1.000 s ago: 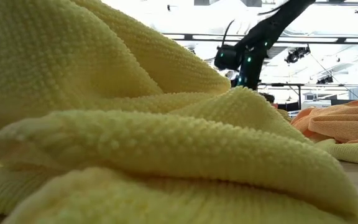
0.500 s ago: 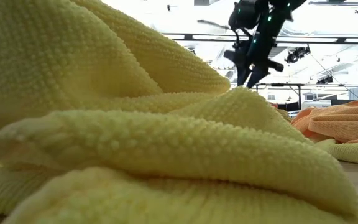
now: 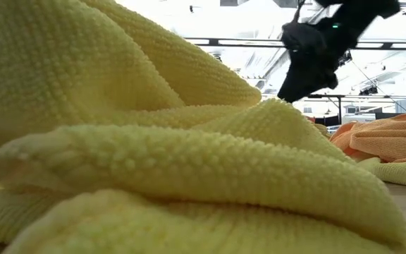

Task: Sort microfiber towel by color & place in baskets
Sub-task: Put the top orange microfiber cloth into the left transparent bin

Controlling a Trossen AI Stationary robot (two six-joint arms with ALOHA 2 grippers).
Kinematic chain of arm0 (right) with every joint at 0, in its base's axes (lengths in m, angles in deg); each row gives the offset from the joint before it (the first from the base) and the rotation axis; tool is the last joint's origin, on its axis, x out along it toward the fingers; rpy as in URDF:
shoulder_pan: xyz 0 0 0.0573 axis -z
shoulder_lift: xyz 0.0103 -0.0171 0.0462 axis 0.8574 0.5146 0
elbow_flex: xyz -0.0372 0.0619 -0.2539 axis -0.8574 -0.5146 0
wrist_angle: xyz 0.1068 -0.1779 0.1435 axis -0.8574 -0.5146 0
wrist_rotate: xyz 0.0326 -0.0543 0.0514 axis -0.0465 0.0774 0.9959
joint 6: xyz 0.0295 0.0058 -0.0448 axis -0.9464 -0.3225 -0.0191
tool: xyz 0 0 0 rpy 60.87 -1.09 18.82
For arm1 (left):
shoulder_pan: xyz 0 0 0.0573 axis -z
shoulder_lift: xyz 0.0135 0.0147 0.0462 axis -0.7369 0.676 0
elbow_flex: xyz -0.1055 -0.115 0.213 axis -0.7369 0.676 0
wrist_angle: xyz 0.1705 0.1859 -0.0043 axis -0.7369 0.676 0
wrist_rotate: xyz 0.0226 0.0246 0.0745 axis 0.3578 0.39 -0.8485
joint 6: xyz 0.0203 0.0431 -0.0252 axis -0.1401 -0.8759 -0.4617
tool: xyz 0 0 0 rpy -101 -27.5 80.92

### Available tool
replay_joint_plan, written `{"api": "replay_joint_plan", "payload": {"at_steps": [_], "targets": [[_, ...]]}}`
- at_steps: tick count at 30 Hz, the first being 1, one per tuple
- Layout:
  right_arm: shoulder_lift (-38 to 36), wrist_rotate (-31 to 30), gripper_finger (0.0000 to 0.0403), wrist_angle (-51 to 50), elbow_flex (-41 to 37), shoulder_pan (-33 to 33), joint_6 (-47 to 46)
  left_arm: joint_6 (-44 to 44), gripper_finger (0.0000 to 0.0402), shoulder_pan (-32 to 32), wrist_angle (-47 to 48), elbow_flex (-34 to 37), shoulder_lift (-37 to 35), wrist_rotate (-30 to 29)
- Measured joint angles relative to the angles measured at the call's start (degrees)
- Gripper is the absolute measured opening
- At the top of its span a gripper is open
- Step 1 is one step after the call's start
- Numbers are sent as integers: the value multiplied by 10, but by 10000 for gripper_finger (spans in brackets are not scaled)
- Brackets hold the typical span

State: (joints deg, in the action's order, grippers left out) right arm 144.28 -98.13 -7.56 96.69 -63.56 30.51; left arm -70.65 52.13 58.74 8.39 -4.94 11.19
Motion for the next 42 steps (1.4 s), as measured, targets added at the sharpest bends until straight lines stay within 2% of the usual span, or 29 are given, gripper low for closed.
{"api": "replay_joint_plan", "payload": {"at_steps": [4, 7, 11, 17, 26, 34, 42], "targets": [[-17, -56, 145, 54, -49, -51, -2, -7, 120, -8, -23, 0, 39, -46], [-17, -85, 145, 87, -76, -69, -1, -20, 120, -27, -92, -2, 75, -56], [-17, -94, 145, 129, -102, -73, -1, -24, 120, -62, -106, -61, 142, -56], [-17, -89, 145, 138, -121, -76, 9, -73, 120, -112, -72, -200, 273, -46], [-17, -92, 145, 145, -148, -83, -3, -76, 120, -168, 48, -407, 484, -31], [-17, -92, 145, 155, -148, -82, 9, -81, 120, -204, 63, -495, 640, 29], [-17, -77, 145, 155, -147, -82, 9, -73, 112, -236, 100, -532, 748, 45]]}}
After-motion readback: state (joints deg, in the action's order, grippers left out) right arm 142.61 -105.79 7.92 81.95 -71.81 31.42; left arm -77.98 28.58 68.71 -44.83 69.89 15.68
